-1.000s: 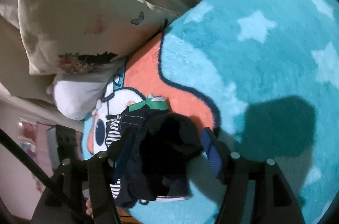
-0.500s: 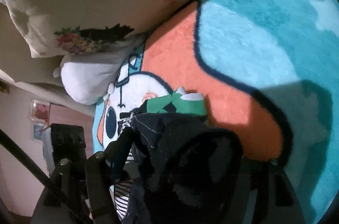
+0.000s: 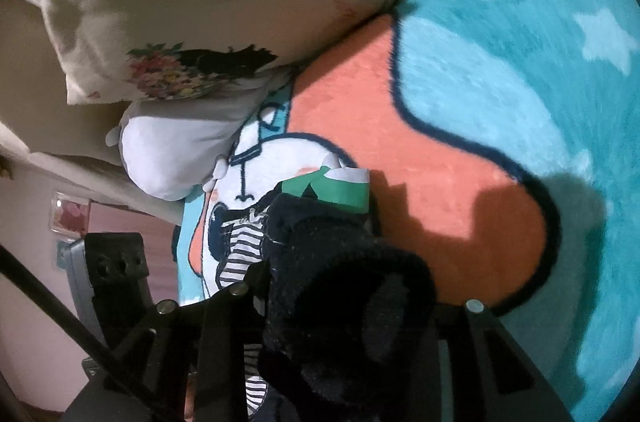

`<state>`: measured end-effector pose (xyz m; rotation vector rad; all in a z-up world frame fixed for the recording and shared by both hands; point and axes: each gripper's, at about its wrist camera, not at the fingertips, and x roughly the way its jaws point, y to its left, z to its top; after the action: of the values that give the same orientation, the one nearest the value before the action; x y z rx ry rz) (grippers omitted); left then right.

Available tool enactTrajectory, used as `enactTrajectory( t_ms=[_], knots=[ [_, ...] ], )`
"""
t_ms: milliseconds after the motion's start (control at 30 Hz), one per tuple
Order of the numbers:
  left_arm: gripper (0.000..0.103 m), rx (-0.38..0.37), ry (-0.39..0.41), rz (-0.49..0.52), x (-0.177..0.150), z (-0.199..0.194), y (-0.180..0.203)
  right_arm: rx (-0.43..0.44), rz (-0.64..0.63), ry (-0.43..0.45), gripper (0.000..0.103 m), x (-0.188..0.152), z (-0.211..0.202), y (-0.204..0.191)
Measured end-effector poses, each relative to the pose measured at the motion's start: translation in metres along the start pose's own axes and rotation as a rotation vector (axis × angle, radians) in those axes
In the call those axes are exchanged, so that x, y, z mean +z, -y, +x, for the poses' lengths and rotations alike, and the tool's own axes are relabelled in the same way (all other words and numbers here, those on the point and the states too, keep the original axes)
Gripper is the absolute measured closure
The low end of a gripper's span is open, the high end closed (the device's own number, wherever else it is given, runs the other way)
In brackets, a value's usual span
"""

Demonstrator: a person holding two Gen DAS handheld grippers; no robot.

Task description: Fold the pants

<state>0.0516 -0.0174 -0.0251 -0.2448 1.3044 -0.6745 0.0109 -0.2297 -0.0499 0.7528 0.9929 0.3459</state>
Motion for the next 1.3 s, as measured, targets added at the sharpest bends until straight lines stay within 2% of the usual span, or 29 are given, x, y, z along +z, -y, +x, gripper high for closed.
enactTrajectory(
  t_ms=[100, 367, 867, 1300],
  knots=[
    [0.070, 0.031, 0.015, 0.033, -0.004, -0.011, -0.002, 0.005, 0.002, 0.012, 0.068, -0.005, -0.001, -0.013],
    [0.070, 0.175, 0.050, 0.137, -0.014, -0.036, -0.007, -0.009, -0.005, 0.012, 0.068, -0.020, 0.014, -0.048],
    [0.070, 0.295, 0.100, 0.190, -0.024, -0.080, -0.037, -0.027, -0.053, 0.005, 0.068, -0.044, 0.050, -0.101],
    [0.070, 0.347, 0.119, 0.211, -0.017, -0.085, -0.046, -0.062, -0.081, -0.005, 0.068, -0.037, 0.068, -0.121]
  ],
)
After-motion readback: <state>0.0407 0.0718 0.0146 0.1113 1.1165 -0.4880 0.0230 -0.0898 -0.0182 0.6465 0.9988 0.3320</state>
